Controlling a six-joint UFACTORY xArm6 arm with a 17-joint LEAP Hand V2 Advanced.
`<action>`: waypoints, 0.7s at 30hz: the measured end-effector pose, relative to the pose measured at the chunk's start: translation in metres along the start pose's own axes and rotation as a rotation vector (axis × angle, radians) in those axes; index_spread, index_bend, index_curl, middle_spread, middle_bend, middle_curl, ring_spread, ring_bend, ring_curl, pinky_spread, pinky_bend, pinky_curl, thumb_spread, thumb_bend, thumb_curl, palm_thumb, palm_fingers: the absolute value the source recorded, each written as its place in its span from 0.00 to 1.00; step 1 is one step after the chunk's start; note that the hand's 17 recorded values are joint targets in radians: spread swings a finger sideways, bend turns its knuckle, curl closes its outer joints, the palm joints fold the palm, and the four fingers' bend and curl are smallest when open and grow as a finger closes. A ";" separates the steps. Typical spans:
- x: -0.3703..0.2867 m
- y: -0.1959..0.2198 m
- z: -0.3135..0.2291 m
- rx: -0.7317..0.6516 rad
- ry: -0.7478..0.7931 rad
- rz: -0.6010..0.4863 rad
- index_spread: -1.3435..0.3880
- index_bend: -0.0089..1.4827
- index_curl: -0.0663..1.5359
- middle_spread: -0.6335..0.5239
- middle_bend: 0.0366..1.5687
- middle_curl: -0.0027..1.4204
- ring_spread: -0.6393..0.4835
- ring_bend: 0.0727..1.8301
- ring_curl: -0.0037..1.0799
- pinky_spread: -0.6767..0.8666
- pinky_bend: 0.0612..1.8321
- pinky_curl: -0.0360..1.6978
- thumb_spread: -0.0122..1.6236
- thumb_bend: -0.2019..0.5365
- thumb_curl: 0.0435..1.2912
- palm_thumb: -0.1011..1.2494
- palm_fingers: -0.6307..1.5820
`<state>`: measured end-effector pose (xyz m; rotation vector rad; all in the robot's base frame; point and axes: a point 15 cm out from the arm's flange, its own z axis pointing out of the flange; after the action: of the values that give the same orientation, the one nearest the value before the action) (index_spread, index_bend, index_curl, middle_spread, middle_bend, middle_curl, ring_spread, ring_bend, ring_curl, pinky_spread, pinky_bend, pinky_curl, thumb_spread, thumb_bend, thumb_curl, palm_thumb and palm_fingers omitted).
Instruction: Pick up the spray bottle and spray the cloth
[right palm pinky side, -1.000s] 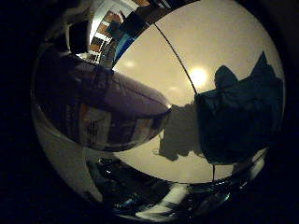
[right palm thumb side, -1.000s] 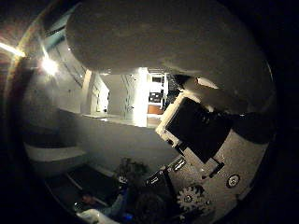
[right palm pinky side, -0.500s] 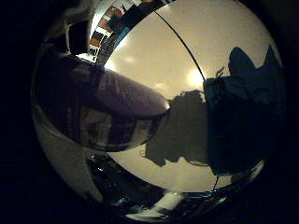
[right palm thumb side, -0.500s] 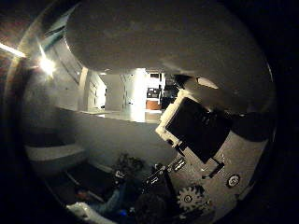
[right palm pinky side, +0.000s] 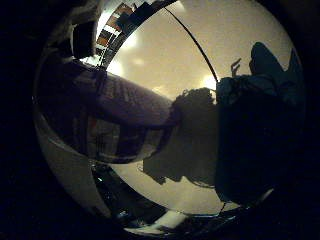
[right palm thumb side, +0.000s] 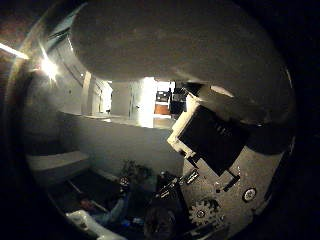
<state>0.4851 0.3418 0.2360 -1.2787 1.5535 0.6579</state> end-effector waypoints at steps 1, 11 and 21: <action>0.000 0.001 0.001 -0.007 -0.006 -0.005 0.57 0.38 0.57 0.40 0.73 0.43 0.39 0.72 0.61 0.25 0.55 0.62 0.57 0.23 0.46 0.74 0.70; 0.000 0.004 0.001 -0.032 -0.032 -0.026 0.53 0.18 0.54 0.36 0.57 0.45 0.39 0.69 0.56 0.22 0.48 0.55 0.59 0.23 0.38 0.69 0.49; -0.001 -0.002 -0.005 -0.044 -0.073 -0.035 0.56 0.21 0.44 0.44 0.35 0.37 0.49 0.52 0.45 0.52 0.33 0.49 0.61 0.24 0.33 0.63 0.37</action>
<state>0.4851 0.3375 0.2391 -1.2969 1.4614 0.7126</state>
